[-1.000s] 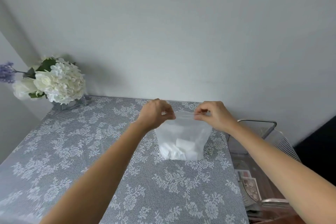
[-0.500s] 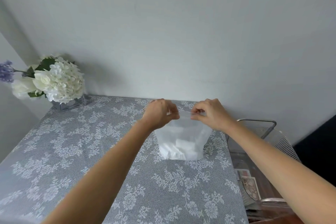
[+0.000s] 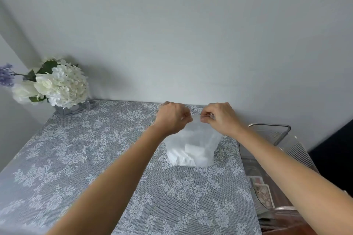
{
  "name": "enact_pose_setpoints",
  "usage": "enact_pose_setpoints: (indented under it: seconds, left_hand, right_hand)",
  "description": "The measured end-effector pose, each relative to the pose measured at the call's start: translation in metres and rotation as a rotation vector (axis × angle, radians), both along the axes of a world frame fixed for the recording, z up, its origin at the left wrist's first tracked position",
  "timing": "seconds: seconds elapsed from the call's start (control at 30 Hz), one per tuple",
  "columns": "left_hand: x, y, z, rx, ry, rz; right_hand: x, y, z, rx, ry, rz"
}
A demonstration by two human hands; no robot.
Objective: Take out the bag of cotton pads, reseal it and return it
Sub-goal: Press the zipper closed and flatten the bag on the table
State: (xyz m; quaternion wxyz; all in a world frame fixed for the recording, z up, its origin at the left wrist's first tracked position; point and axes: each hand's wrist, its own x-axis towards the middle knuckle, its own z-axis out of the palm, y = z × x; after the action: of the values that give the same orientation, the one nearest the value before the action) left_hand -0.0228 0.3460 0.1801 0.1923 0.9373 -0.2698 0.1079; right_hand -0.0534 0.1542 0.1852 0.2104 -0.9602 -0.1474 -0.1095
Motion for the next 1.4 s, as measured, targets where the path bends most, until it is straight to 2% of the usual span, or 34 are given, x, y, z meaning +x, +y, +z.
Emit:
enact_pose_setpoints:
  seconds: [0.1,0.17,0.23,0.3,0.37,0.43,0.5,0.57,0.67,0.77,0.83,0.9,1.03,1.1,1.2,1.3,1.4]
  left_hand:
    - [0.001,0.003,0.001,0.013,0.025,-0.012]
    - [0.004,0.021,0.000,-0.084,0.078,-0.072]
    - [0.001,0.049,-0.010,-0.389,0.237,-0.092]
    - [-0.008,0.073,-0.040,-0.677,0.473,-0.014]
    - [-0.023,0.078,-0.082,-0.610,0.726,0.062]
    - [-0.037,0.068,-0.128,-0.546,0.928,0.109]
    - [-0.044,0.056,-0.159,-0.567,0.966,0.228]
    - [-0.046,0.052,-0.169,-0.524,0.899,0.290]
    - [-0.055,0.053,-0.166,-0.587,0.810,0.213]
    - [-0.079,0.058,-0.161,-0.706,0.838,0.116]
    - [-0.098,0.061,-0.165,-0.745,0.873,0.158]
    - [-0.117,0.061,-0.177,-0.713,0.893,0.250]
    - [-0.139,0.056,-0.202,-0.466,0.902,0.579]
    - [-0.140,0.051,-0.211,-0.386,0.774,0.697]
    - [-0.127,0.034,-0.213,-0.167,0.539,0.532]
    - [-0.109,0.017,-0.228,0.071,0.545,0.325]
    - [-0.105,0.013,-0.252,0.182,0.651,0.325]
  right_hand:
    - [0.000,-0.009,-0.004,0.067,0.063,-0.068]
    - [-0.001,-0.024,-0.008,0.177,0.146,-0.133]
    - [-0.006,-0.039,-0.016,0.310,0.240,-0.149]
    - [-0.013,-0.045,-0.029,0.471,0.354,-0.167]
    - [-0.021,-0.042,-0.043,0.542,0.413,-0.184]
    - [-0.027,-0.032,-0.051,0.545,0.379,-0.193]
    - [-0.029,-0.024,-0.054,0.516,0.336,-0.186]
    - [-0.031,-0.020,-0.053,0.483,0.286,-0.158]
    - [-0.027,-0.021,-0.049,0.492,0.230,-0.170]
    - [-0.018,-0.023,-0.055,0.544,0.120,-0.324]
    - [-0.011,-0.020,-0.068,0.574,0.161,-0.389]
    - [-0.009,-0.010,-0.093,0.600,0.231,-0.433]
    - [-0.028,0.019,-0.154,0.526,0.386,-0.641]
    - [-0.048,0.036,-0.187,0.448,0.453,-0.602]
    - [-0.073,0.059,-0.225,0.263,0.432,-0.495]
    - [-0.082,0.068,-0.246,0.092,0.470,-0.444]
    - [-0.088,0.063,-0.263,-0.014,0.503,-0.391]
